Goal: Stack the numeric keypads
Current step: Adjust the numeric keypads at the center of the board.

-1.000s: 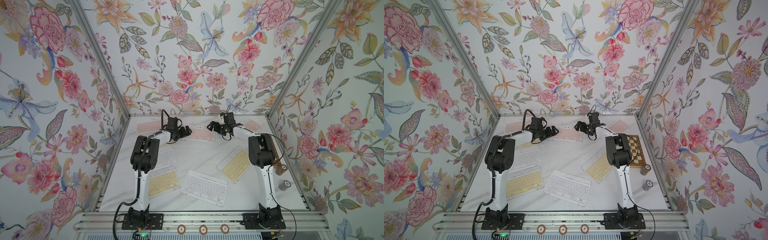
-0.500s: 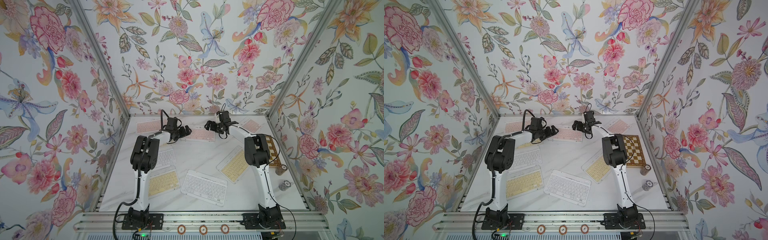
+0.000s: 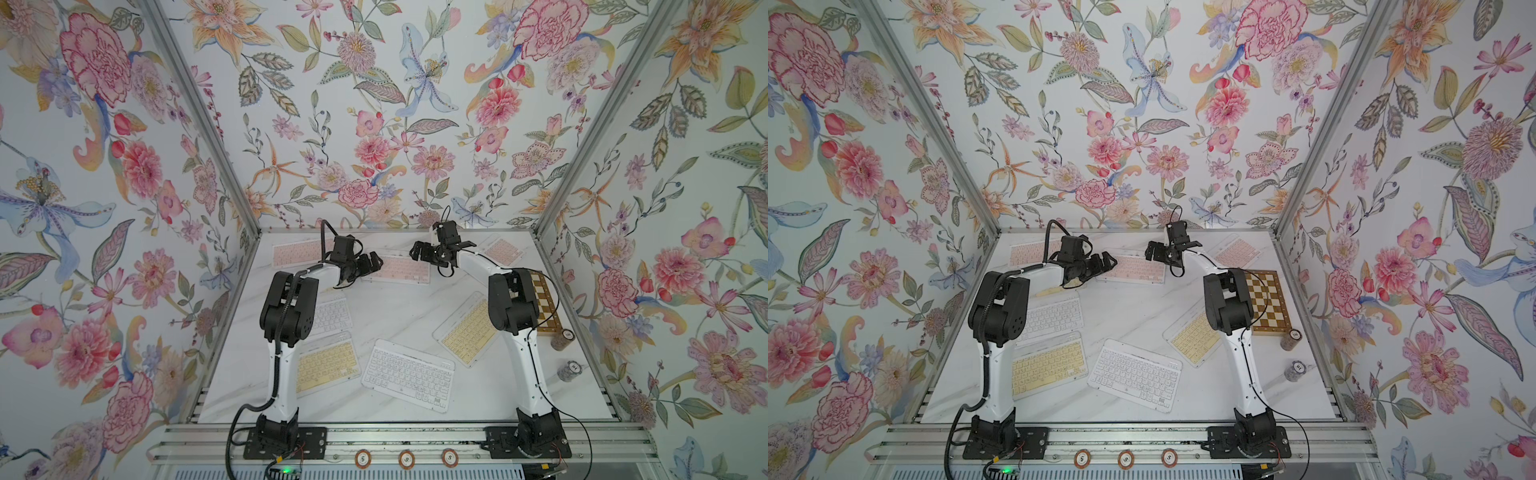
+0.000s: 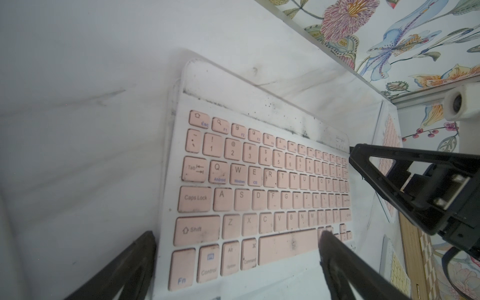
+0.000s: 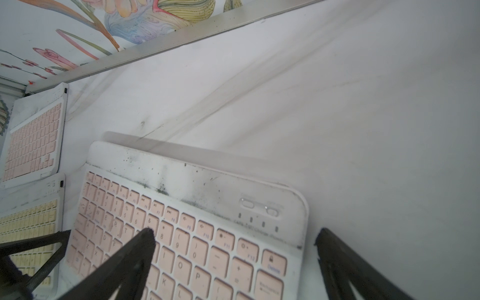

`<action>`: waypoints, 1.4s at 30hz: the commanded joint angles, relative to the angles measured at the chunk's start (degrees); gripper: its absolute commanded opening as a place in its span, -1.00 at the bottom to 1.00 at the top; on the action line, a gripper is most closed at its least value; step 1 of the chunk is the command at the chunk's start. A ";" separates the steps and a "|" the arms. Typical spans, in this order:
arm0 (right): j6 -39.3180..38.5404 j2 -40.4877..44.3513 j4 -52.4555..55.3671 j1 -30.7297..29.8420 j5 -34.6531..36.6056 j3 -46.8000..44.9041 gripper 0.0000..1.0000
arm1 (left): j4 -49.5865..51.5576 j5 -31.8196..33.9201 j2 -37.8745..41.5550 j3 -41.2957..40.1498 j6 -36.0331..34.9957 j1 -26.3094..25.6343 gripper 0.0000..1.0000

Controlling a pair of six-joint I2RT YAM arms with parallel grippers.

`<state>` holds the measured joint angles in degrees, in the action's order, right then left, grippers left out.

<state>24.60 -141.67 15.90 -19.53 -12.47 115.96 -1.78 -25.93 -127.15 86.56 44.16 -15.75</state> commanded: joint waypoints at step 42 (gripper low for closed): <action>-3.48 -5.16 5.71 -2.53 4.74 9.46 0.98 | 3.93 -0.62 4.19 -4.12 0.19 -1.35 0.99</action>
<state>22.37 -145.43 20.43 -21.41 -8.29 123.37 -0.56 -26.30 -124.60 83.64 44.14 -16.14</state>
